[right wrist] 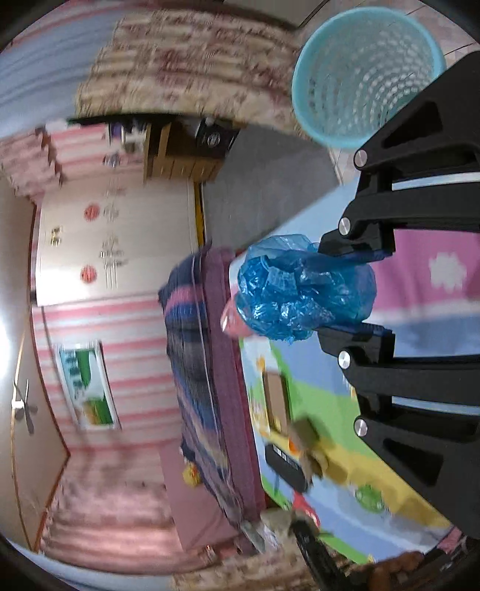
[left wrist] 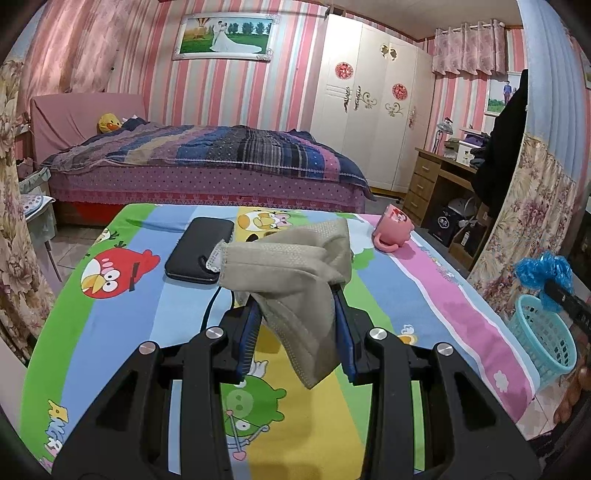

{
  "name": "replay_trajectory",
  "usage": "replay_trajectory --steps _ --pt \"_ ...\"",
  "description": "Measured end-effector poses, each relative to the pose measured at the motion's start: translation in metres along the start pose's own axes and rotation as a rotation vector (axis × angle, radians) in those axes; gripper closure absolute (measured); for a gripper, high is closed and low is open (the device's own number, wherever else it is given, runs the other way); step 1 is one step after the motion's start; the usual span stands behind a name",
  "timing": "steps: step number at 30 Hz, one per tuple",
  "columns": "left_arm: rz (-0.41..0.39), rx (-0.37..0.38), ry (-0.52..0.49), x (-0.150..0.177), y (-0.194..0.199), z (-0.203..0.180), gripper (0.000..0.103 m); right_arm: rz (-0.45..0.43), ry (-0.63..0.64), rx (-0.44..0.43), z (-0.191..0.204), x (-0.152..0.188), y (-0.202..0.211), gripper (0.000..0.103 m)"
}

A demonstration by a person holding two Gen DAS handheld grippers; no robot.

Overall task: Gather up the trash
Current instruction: 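Carry the cloth and blue bag to the basket and open both tools over it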

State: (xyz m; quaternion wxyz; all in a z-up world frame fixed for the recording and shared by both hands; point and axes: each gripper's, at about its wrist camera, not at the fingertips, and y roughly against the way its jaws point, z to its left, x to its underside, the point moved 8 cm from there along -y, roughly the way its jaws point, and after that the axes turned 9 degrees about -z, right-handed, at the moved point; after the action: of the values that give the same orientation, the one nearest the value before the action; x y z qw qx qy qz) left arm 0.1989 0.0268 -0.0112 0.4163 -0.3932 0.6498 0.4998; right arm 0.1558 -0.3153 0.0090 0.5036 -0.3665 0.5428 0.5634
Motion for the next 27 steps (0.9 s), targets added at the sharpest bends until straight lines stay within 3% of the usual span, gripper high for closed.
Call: replay_trajectory --steps 4,8,14,17,21,25,26,27 --pt "0.021 0.023 -0.014 0.0 -0.006 -0.02 0.068 -0.013 -0.076 -0.007 -0.03 -0.01 -0.001 0.077" --pt "0.035 0.087 -0.058 -0.004 -0.013 -0.069 0.067 -0.042 -0.122 0.033 -0.07 -0.026 0.006 0.077" --pt "0.039 0.263 -0.079 -0.021 -0.019 -0.182 0.067 -0.054 -0.132 0.194 -0.145 -0.031 0.029 0.077" --pt "0.037 0.355 -0.134 -0.025 -0.021 -0.253 0.066 -0.03 -0.2 0.266 -0.188 -0.02 0.035 0.077" --pt "0.074 0.452 -0.195 -0.011 -0.027 -0.343 0.066 -0.009 -0.264 0.319 -0.227 -0.01 0.043 0.075" --pt "0.131 0.514 -0.221 0.008 -0.033 -0.395 0.064 0.012 -0.278 0.346 -0.253 -0.002 0.045 0.074" --pt "0.142 0.521 -0.223 0.011 -0.034 -0.401 0.061 0.014 -0.274 0.375 -0.26 0.001 0.046 0.061" --pt "0.16 0.536 -0.222 0.015 -0.035 -0.41 0.056 0.007 -0.277 0.393 -0.266 0.001 0.047 0.035"
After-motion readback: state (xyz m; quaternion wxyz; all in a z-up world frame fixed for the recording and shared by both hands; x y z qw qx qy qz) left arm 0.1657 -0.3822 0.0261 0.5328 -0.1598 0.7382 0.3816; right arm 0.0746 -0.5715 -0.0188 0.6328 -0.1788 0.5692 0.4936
